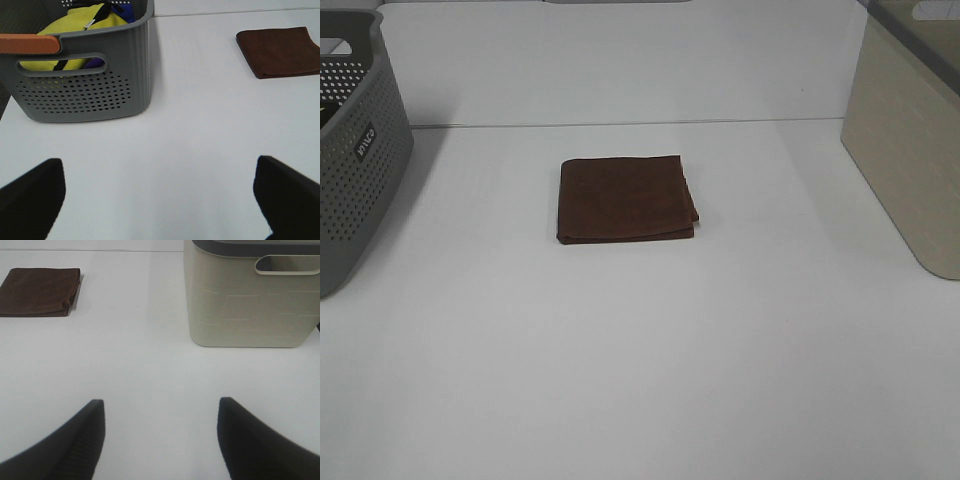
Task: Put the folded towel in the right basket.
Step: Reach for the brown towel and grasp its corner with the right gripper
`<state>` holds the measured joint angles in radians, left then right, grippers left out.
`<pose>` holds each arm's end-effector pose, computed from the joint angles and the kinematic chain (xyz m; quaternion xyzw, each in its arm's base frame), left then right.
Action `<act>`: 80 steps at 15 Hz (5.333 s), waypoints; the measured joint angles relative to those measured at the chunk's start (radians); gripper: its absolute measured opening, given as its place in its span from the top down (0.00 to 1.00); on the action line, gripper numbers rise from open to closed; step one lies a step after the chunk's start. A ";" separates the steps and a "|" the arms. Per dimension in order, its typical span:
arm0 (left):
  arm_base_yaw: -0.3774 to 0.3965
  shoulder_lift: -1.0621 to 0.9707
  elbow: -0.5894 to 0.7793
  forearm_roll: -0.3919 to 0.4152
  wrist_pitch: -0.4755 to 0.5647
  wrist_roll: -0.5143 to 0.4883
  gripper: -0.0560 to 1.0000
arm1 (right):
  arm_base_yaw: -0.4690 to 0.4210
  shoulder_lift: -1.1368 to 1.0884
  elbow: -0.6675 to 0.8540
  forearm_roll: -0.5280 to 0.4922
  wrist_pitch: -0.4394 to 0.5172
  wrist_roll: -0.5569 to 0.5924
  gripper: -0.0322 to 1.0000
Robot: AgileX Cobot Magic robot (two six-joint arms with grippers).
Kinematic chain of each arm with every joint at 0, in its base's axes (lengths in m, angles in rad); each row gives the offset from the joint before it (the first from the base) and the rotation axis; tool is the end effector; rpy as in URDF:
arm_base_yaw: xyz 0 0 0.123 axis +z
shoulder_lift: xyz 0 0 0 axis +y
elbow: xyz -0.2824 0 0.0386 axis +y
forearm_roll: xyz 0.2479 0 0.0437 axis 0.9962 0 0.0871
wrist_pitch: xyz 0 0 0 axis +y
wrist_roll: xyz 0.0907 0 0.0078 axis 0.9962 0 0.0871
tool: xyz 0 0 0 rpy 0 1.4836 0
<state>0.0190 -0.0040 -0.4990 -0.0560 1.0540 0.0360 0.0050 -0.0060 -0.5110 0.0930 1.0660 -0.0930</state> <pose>-0.0050 -0.0045 0.2775 0.0083 0.8503 -0.0135 0.5260 -0.0075 0.0074 0.2800 -0.0439 0.8481 0.0232 0.5275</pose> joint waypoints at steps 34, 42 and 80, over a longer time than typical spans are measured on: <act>0.000 0.000 0.000 0.000 0.000 0.000 0.03 | 0.000 0.000 0.000 0.000 0.000 0.000 0.37; 0.000 0.000 0.000 0.000 0.000 0.000 0.03 | 0.000 0.000 0.000 0.000 0.000 0.000 0.37; 0.000 0.000 0.000 0.000 0.000 0.000 0.03 | 0.207 2.465 -1.580 0.513 0.044 -0.108 0.34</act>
<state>0.0190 -0.0040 -0.4990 -0.0560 1.0540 0.0360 0.2120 2.4590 -2.0910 0.6060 1.1100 -0.2010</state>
